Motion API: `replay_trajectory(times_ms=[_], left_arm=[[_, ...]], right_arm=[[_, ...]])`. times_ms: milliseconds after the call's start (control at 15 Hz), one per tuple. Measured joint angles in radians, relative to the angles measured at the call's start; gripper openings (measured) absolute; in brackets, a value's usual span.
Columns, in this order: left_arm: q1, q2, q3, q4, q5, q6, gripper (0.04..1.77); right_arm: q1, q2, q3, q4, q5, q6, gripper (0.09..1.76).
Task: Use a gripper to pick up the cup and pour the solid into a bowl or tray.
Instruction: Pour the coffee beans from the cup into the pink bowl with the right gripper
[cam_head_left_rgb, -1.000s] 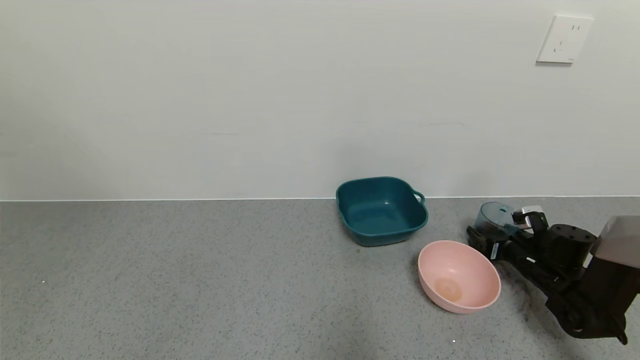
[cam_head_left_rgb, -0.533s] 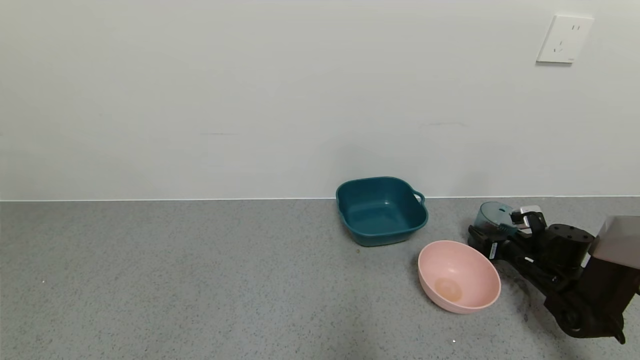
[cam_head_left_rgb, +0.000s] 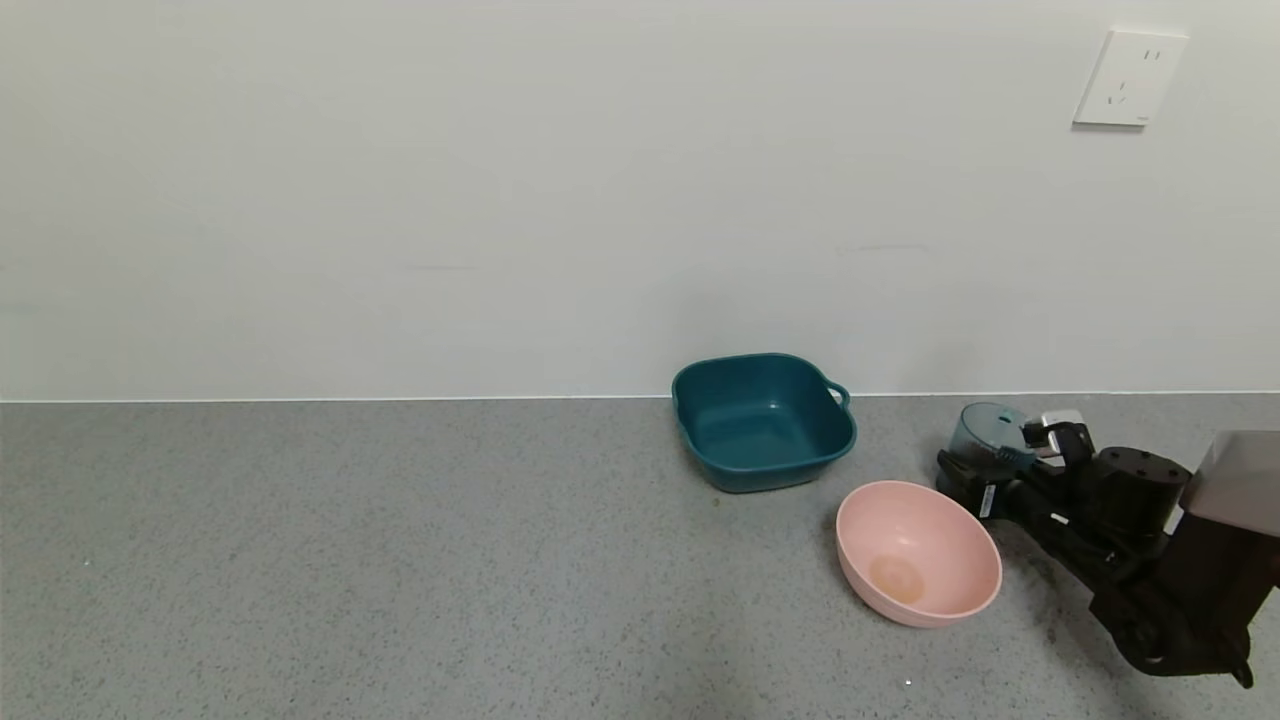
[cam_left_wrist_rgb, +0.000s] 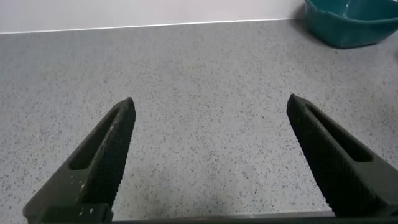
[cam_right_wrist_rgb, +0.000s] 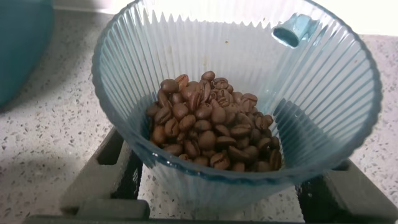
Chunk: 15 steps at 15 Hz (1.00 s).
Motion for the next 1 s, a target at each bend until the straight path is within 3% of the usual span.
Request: replay_trajectory(times_ms=[400, 667, 1000], left_arm=[[0.000, 0.000, 0.000, 0.000, 0.000, 0.000, 1.75], [0.000, 0.000, 0.000, 0.000, 0.000, 0.000, 1.75], [0.000, 0.000, 0.000, 0.000, 0.000, 0.000, 1.75]], right_arm=[[-0.007, -0.088, 0.050, 0.019, 0.007, -0.012, 1.36], [-0.010, -0.233, 0.067, 0.187, 0.011, -0.045, 1.36], [-0.010, -0.430, 0.068, 0.382, 0.014, -0.194, 1.36]])
